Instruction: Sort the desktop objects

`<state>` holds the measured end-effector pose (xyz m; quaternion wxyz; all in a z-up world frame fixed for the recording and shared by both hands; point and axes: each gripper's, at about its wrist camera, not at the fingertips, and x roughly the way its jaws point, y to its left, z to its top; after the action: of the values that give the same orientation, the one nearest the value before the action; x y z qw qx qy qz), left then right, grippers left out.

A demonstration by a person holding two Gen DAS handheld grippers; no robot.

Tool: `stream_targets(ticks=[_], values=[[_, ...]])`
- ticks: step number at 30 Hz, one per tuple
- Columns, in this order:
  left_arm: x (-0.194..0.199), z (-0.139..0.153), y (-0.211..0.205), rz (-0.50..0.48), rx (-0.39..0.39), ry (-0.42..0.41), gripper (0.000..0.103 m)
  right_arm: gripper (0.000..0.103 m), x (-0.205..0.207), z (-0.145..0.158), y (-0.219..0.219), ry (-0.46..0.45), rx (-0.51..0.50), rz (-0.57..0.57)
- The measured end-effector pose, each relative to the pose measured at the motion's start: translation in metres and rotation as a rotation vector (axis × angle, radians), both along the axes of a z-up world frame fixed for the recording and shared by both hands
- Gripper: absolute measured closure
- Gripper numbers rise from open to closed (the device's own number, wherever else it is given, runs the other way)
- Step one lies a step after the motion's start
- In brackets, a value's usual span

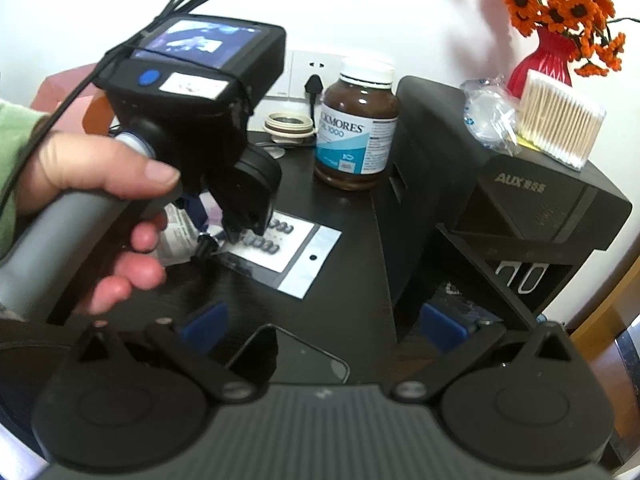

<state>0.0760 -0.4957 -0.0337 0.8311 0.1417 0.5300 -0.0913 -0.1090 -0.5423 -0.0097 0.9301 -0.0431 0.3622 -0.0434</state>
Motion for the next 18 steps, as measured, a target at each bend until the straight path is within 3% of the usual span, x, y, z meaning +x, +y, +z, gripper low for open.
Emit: stream_targets(ticks=[13, 18], values=[[-0.023, 0.065, 0.042, -0.042, -0.114, -0.106, 0.072, 0.001, 0.012, 0.014, 0.024, -0.032, 0.015, 0.017], [-0.016, 0.072, 0.052, -0.061, -0.143, -0.079, 0.072, 0.001, 0.019, 0.023, 0.037, -0.050, 0.048, -0.001]])
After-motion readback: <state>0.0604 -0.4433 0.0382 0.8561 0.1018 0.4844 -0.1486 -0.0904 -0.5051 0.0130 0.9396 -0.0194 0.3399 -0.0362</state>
